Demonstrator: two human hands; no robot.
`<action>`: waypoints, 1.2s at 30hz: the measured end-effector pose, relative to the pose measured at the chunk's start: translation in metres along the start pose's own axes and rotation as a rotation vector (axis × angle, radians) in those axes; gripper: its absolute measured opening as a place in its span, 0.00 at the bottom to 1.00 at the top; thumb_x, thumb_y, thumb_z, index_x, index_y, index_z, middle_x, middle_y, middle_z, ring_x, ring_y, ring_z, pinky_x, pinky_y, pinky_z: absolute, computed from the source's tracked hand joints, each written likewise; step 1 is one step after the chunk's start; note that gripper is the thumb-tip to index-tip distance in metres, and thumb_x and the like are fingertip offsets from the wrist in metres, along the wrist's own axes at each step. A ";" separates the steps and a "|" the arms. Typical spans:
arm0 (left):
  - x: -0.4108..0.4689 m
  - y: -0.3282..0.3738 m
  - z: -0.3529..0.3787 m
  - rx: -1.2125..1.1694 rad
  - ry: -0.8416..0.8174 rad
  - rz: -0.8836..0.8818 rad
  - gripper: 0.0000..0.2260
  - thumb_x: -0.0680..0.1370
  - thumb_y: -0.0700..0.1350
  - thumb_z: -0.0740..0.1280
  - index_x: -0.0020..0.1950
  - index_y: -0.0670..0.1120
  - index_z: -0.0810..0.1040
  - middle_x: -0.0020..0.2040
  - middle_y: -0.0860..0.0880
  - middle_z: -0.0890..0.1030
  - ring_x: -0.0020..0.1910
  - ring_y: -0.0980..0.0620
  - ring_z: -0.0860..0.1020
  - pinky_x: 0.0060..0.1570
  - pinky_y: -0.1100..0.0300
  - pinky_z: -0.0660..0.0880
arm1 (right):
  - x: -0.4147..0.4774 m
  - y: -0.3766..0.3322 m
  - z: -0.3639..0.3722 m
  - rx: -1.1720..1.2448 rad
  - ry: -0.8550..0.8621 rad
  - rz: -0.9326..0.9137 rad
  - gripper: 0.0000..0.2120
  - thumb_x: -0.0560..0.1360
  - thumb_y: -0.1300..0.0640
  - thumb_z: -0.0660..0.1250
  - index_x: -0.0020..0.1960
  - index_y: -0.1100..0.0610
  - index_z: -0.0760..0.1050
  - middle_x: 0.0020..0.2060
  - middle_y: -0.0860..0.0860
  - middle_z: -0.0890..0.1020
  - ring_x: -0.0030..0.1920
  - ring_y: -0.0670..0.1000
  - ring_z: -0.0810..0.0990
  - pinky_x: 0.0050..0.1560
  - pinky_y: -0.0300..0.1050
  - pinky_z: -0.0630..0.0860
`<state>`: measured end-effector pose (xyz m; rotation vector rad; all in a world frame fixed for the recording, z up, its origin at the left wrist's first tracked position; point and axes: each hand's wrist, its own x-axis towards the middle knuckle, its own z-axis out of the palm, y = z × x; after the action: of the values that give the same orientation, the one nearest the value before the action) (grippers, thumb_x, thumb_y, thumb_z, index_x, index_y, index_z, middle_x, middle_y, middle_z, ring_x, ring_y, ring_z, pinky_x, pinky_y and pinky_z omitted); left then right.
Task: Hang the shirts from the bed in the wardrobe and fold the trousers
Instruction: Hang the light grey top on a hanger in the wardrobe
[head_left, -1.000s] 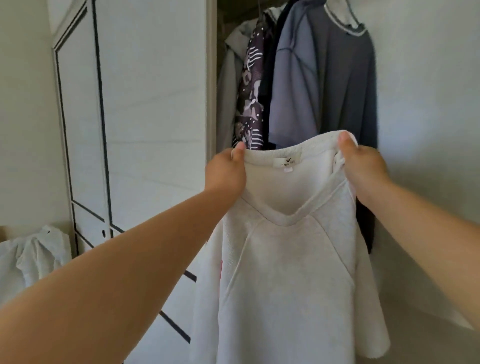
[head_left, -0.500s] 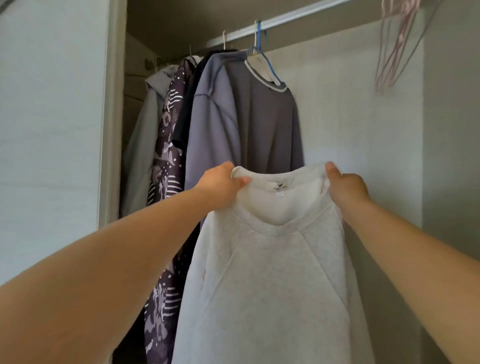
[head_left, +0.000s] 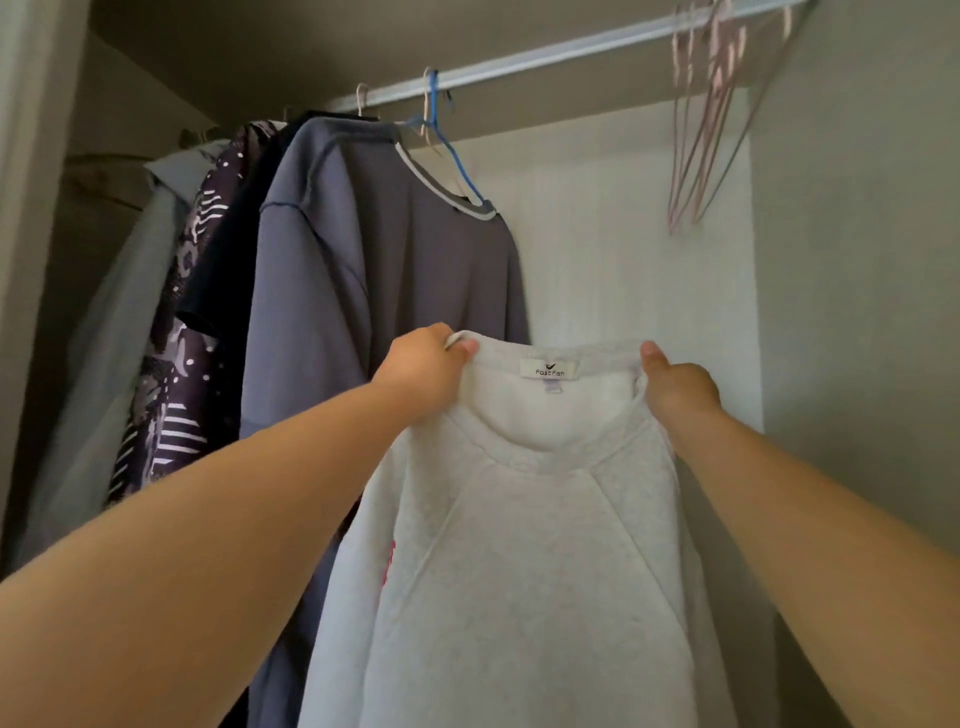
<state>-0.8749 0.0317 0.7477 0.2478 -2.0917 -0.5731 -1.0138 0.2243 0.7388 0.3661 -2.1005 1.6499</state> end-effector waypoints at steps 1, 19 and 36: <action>0.005 -0.001 0.002 -0.020 -0.004 -0.005 0.16 0.81 0.54 0.57 0.36 0.47 0.66 0.36 0.50 0.71 0.35 0.53 0.69 0.32 0.59 0.64 | 0.003 0.002 -0.004 -0.020 0.000 -0.001 0.31 0.79 0.40 0.53 0.60 0.69 0.72 0.58 0.65 0.76 0.58 0.62 0.75 0.51 0.47 0.69; 0.085 0.064 0.038 -0.354 0.096 0.101 0.18 0.83 0.50 0.53 0.56 0.38 0.75 0.57 0.38 0.77 0.57 0.39 0.74 0.50 0.55 0.68 | 0.039 -0.041 -0.033 -0.490 0.178 -0.252 0.26 0.77 0.39 0.56 0.56 0.61 0.74 0.54 0.59 0.78 0.50 0.59 0.76 0.43 0.45 0.67; 0.160 0.101 0.046 -0.784 0.042 -0.025 0.24 0.82 0.51 0.57 0.69 0.33 0.66 0.69 0.37 0.69 0.68 0.39 0.68 0.67 0.51 0.64 | 0.031 -0.110 -0.043 -1.492 0.346 -0.914 0.19 0.81 0.47 0.52 0.55 0.59 0.76 0.52 0.58 0.79 0.53 0.61 0.77 0.41 0.46 0.63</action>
<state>-0.9978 0.0715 0.8934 -0.1656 -1.6738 -1.3267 -0.9817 0.2402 0.8553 0.3558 -1.8237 -0.4400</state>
